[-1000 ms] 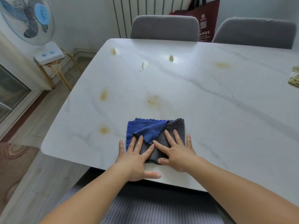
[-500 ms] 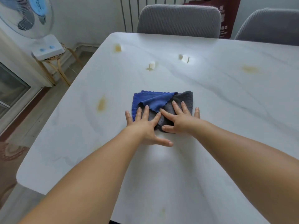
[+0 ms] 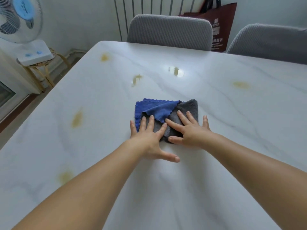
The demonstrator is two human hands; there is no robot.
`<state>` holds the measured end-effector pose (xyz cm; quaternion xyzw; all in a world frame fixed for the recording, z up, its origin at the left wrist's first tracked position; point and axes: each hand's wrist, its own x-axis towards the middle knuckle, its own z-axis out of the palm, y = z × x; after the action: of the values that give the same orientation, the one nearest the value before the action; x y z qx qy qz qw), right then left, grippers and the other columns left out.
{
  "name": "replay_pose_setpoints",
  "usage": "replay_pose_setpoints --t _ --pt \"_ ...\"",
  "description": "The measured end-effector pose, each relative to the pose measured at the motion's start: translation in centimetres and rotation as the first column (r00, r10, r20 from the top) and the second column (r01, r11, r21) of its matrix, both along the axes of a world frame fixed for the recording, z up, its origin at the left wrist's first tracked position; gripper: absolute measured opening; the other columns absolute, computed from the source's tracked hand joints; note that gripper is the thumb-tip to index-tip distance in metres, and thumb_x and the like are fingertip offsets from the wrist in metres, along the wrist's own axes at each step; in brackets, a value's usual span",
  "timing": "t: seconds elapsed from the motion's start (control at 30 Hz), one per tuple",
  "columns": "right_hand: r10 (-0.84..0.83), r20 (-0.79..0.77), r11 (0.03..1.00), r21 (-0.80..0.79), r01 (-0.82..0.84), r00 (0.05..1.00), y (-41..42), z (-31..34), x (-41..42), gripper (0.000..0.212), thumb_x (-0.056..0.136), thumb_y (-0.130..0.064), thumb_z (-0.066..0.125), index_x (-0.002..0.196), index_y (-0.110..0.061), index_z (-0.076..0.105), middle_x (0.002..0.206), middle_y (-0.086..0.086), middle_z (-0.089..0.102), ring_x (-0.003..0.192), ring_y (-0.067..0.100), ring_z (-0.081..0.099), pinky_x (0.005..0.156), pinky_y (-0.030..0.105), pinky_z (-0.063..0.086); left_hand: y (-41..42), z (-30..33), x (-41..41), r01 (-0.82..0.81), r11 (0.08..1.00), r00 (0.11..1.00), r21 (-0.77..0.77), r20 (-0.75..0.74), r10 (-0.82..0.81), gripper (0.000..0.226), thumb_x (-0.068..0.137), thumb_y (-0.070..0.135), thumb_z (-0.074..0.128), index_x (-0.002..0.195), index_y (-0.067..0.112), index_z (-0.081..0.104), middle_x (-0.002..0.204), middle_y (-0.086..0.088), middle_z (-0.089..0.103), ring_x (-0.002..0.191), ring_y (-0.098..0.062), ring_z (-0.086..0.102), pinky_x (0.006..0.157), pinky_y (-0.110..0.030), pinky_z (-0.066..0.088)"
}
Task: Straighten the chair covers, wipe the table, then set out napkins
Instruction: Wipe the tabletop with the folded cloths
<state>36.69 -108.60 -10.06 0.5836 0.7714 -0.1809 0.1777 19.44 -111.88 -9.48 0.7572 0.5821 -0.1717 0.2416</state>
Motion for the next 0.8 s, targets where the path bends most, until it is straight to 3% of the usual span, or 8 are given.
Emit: replay_pose_setpoints --t 0.43,0.8 --pt "-0.252 0.001 0.967 0.041 0.252 0.968 4.6 0.4 6.7 0.067 0.085 -0.073 0.029 0.141 -0.056 -0.005 0.157 -0.008 -0.021 0.144 0.022 -0.019 0.107 0.066 -0.012 6.8 1.5 9.7 0.029 0.995 0.997 0.099 -0.08 -0.021 0.125 0.051 0.093 0.046 0.146 0.038 -0.015 0.156 -0.009 -0.02 0.142 -0.033 -0.02 0.103 -0.065 -0.02" --pt "-0.223 0.002 0.974 -0.025 0.223 0.975 -7.6 0.1 5.8 0.063 0.087 -0.07 0.027 0.137 -0.06 -0.011 0.155 -0.003 -0.028 0.142 0.027 -0.025 0.107 0.063 -0.013 -3.8 0.8 6.3 0.234 0.971 0.97 0.043 -0.082 -0.23 0.126 0.047 0.096 0.04 0.143 0.039 -0.021 0.155 -0.009 -0.025 0.139 -0.031 -0.027 0.101 -0.059 -0.024"
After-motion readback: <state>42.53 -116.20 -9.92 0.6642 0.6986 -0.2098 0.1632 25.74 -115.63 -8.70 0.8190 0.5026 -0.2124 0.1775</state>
